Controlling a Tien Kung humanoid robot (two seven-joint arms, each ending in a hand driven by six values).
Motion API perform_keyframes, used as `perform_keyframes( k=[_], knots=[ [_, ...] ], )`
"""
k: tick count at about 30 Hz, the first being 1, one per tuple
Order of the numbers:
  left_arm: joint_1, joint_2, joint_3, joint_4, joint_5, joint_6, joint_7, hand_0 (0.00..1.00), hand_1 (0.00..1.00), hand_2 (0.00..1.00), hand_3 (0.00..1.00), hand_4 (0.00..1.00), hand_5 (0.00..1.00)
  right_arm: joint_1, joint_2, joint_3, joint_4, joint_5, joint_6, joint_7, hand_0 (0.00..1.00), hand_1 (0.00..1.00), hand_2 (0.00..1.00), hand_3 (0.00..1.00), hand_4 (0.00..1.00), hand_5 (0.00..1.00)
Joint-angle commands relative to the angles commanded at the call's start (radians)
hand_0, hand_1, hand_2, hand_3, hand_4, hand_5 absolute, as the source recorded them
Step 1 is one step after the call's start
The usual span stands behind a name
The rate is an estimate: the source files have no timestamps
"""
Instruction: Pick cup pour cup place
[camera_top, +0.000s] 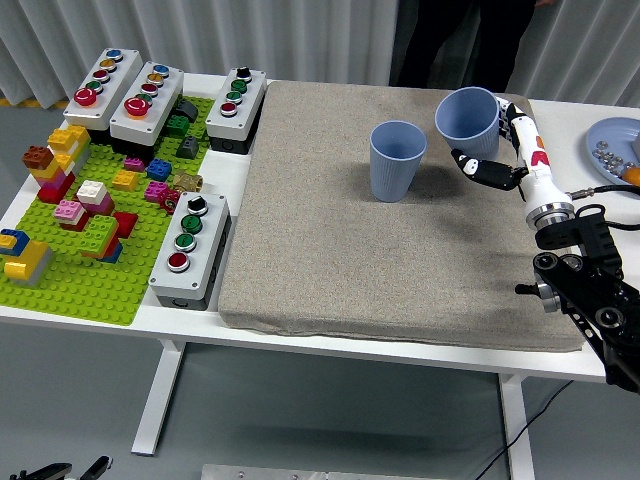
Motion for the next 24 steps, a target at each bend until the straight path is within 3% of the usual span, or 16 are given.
perform_keyframes(
  k=[24],
  knots=[
    [-0.007, 0.000, -0.001, 0.000, -0.001, 0.000, -0.001, 0.762, 0.779, 0.822, 0.719, 0.506, 0.986, 0.034, 0.004, -0.011, -0.019, -0.091, -0.007, -0.009, 0.722, 0.660, 0.564, 0.639, 0.658, 0.053]
  ],
)
